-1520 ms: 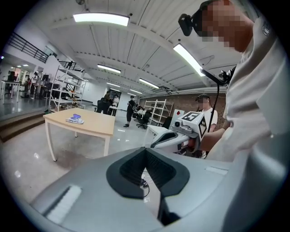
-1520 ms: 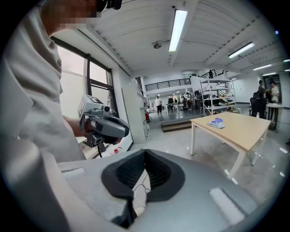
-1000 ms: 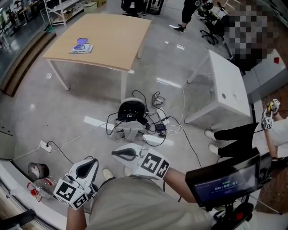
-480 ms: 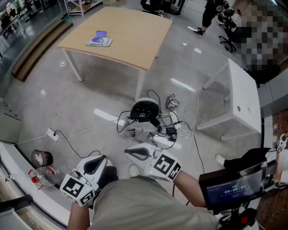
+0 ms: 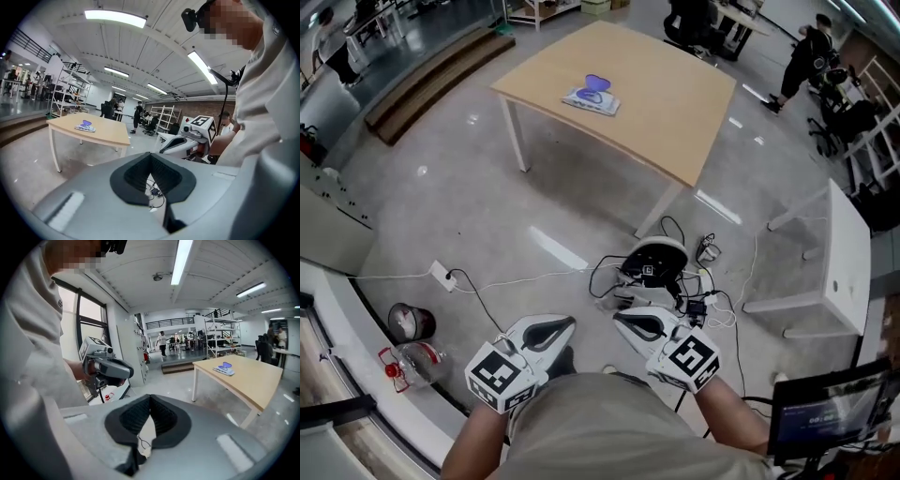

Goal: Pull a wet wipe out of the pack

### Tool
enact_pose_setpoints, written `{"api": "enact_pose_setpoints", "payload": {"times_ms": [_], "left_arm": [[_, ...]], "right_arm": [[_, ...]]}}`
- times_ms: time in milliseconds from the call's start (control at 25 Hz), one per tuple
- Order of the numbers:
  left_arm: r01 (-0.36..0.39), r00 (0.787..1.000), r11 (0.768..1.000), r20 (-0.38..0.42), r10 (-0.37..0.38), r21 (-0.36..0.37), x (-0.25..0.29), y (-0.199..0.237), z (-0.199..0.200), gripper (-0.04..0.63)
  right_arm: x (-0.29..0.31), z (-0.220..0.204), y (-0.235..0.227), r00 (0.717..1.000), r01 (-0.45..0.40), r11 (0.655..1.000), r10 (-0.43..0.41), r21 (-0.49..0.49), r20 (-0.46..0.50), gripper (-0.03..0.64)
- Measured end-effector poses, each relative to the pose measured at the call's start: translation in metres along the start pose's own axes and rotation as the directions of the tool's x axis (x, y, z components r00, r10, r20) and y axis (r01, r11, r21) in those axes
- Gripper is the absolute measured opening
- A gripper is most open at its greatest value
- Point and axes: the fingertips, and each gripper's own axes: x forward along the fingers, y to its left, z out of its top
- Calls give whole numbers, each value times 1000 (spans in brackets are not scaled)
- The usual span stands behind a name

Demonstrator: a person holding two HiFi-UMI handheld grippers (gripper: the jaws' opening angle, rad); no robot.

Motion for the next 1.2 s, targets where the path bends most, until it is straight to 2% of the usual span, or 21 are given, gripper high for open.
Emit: {"api": "enact_pose_setpoints", "payload": {"times_ms": [80, 240, 400, 520, 840, 960, 1200], "left_arm": [[26, 1000, 1000, -6, -26, -14, -14, 29, 8, 3], [66, 997, 998, -39, -65, 20, -44, 83, 14, 3], [42, 998, 999, -42, -41, 13, -64, 135, 17, 3], [15, 1000, 1000, -19, -15, 10, -59, 163, 25, 3], [-74, 997, 997, -31, 75, 11, -38, 293, 62, 3], [-83, 995, 996, -50, 84, 23, -6, 330, 89, 3], [-67, 994, 992, -84, 76, 108, 84, 410, 152, 3]], "right_arm": [[29, 23, -5, 1000, 12, 1000, -12, 5, 2, 0], [85, 61, -2, 1000, 21, 1000, -21, 3, 12, 0], [131, 84, 6, 1000, -6, 1000, 6, -12, -1, 0], [151, 93, -11, 1000, -15, 1000, 15, -24, -20, 2], [243, 150, -126, 1000, -15, 999, 16, -29, 25, 0], [259, 169, -182, 999, -13, 1000, 14, -14, 45, 2], [275, 202, -294, 998, 12, 999, -10, -39, 58, 0]]}}
